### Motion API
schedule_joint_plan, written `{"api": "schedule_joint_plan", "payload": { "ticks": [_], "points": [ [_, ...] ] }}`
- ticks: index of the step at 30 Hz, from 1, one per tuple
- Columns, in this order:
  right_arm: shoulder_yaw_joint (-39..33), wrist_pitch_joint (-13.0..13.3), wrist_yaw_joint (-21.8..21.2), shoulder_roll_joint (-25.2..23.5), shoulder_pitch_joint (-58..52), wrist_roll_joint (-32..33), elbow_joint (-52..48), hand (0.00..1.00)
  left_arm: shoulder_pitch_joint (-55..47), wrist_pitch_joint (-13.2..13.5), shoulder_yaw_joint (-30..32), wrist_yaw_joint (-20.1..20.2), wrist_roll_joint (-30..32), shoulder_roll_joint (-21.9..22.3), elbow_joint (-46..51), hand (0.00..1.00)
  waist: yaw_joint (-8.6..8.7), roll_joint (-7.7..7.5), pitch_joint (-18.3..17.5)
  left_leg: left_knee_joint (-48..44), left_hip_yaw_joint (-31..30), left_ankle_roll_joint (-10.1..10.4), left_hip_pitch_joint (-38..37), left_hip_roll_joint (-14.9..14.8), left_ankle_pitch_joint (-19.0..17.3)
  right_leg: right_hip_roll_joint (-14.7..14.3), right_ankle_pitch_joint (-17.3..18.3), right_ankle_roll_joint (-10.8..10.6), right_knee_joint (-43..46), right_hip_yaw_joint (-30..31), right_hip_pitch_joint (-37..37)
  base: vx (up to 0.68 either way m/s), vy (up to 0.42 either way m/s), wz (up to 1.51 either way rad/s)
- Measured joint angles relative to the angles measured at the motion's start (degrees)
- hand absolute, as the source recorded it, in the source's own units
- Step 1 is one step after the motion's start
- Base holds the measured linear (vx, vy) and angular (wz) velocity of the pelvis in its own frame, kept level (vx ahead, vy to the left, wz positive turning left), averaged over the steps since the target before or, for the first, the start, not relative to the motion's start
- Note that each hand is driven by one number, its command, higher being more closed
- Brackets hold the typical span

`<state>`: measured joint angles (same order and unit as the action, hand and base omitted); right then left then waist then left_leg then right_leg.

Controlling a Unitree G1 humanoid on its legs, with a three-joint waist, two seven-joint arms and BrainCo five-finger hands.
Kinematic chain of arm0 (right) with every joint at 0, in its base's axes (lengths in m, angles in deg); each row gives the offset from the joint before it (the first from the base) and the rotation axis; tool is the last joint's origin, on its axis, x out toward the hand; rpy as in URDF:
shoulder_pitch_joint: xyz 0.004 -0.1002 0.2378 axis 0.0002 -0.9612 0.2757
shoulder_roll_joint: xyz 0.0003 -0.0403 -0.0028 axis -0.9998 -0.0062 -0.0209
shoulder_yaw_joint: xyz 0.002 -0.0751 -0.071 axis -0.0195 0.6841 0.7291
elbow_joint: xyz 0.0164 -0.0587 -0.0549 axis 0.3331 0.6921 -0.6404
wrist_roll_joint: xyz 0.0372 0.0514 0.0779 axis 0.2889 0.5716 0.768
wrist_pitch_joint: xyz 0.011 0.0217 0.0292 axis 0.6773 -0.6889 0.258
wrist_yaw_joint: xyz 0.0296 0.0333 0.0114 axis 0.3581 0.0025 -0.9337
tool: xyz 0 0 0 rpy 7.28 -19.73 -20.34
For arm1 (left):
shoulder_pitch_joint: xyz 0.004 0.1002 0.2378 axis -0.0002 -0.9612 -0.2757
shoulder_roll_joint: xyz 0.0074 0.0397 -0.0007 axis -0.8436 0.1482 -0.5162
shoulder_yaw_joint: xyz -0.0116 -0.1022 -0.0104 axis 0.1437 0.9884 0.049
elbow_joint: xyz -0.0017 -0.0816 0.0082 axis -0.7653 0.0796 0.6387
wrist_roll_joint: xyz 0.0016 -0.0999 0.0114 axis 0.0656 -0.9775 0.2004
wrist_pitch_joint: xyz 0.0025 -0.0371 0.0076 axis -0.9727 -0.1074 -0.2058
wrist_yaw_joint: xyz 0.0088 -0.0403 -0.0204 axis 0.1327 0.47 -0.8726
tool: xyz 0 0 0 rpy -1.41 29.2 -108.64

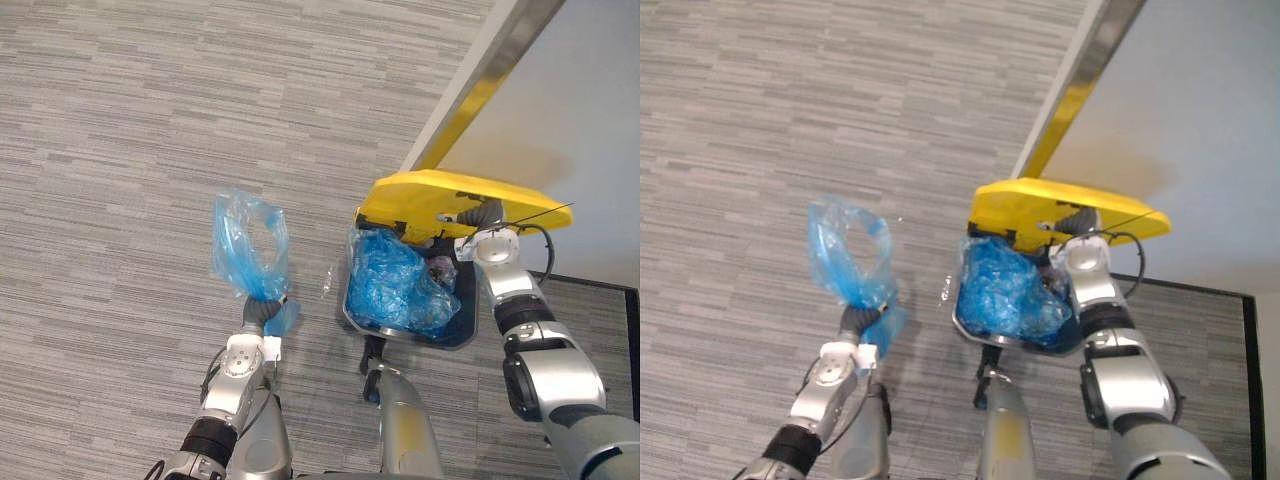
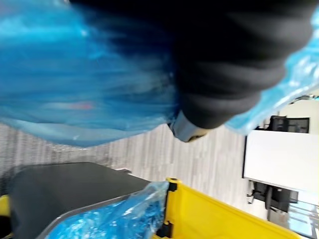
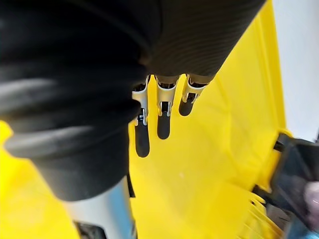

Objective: Gather rubbish on tea table into small bin, then transfer packed bag to large trash can.

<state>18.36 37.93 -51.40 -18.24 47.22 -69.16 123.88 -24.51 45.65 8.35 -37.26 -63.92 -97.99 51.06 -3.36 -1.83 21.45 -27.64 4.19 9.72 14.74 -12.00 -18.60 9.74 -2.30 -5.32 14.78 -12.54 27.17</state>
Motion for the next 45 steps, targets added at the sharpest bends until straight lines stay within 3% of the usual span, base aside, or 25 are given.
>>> {"api": "schedule_joint_plan", "payload": {
  "ticks": [5,10,21,27,29,34,35,38,39,41,45],
  "points": [
    [-4.20,-0.23,0.74,0.02,2.42,2.24,2.16,0.00,0.51,0.13,-3.44,0.27,-1.62,0.05,4.16,1.00,0.12,0.08,1.33,-0.94,0.07,-0.07,0.23,0.06,-0.53,-0.01,-0.14,0.20,0.01,0.31,-0.01,-0.01,-0.002,-0.01],
    [-8.00,-0.74,0.75,-0.10,2.70,2.60,2.19,0.00,0.70,0.24,-11.72,2.49,-2.51,0.44,12.02,1.00,0.19,0.08,1.33,-0.63,0.95,-0.06,-0.53,0.20,-0.52,-0.05,-0.32,0.45,0.00,1.03,-0.03,0.02,-0.005,-0.06],
    [-8.41,-1.80,0.61,-1.39,5.87,2.49,4.40,0.00,10.63,1.27,-22.34,2.19,-2.29,4.15,17.35,1.00,1.21,0.08,1.33,0.36,3.82,-0.34,-3.03,0.78,-0.70,-0.65,-1.38,0.53,-0.88,4.26,-0.11,-0.01,-0.022,-0.15],
    [-8.24,-2.52,0.68,-3.98,8.33,2.45,-0.46,0.00,20.25,1.49,-24.00,0.39,1.05,8.63,5.92,1.00,2.09,0.01,1.39,0.43,6.97,-0.07,-2.72,0.41,-0.86,-1.98,-3.64,0.68,-3.62,6.70,1.12,0.01,-0.029,-0.23],
    [-6.45,-2.60,0.71,-5.81,8.58,1.95,-3.70,0.00,21.95,0.98,-23.55,-0.19,1.75,8.66,0.11,1.00,3.22,-0.07,1.64,0.20,8.24,0.03,-2.56,-0.12,-1.34,-2.84,-4.64,0.48,-4.71,7.65,1.60,0.05,-0.030,-0.38],
    [-0.70,-3.01,1.10,-6.47,10.58,1.41,-9.87,0.00,27.76,-1.55,-21.34,-1.33,3.26,9.06,-8.23,1.00,4.53,-0.63,3.15,-1.74,10.24,0.06,0.08,-0.78,-2.14,-3.87,-5.56,0.90,-4.39,9.40,5.07,0.03,-0.062,-0.26],
    [3.76,-3.51,1.19,-6.47,11.41,1.45,-15.80,0.00,32.49,-2.78,-18.76,-1.60,4.39,9.25,-13.50,1.00,4.99,-1.31,3.87,-4.69,10.86,0.31,3.46,-1.94,-3.44,-4.78,-6.12,0.92,-4.01,9.79,8.16,0.00,-0.126,-0.25],
    [5.96,-3.52,1.04,-6.44,12.31,1.52,-18.25,0.00,33.28,-4.06,-17.77,-2.50,4.49,9.36,-14.31,1.00,6.20,-1.46,4.87,-5.60,10.90,0.35,4.49,-2.44,-3.77,-5.17,-6.38,1.03,-3.95,9.70,8.86,0.01,-0.088,-0.12],
    [6.99,-3.53,0.99,-6.43,12.28,1.53,-18.72,0.00,33.59,-4.17,-16.93,-2.49,4.96,9.98,-15.04,0.00,6.39,-1.53,5.02,-5.64,10.93,0.55,4.51,-2.74,-3.90,-5.47,-6.37,1.05,-3.87,9.73,9.04,0.01,-0.088,-0.11],
    [10.05,-2.81,1.20,-6.21,12.40,4.04,-30.00,0.00,41.05,-5.27,-9.90,-3.75,6.67,12.33,-25.65,0.00,7.05,-1.62,5.30,-12.49,10.18,0.69,12.86,-5.29,-6.76,-6.64,-6.39,1.29,-1.71,9.48,15.69,-0.01,-0.110,-0.17],
    [13.36,-1.72,1.01,-6.51,14.30,6.18,-31.81,0.00,40.72,-7.41,-8.04,-3.69,7.67,11.71,-28.92,0.00,7.77,-1.65,6.72,-13.44,10.15,1.19,14.06,-6.25,-6.64,-7.54,-6.64,1.64,-0.80,9.39,17.16,0.02,-0.069,-0.09]
  ]
}}
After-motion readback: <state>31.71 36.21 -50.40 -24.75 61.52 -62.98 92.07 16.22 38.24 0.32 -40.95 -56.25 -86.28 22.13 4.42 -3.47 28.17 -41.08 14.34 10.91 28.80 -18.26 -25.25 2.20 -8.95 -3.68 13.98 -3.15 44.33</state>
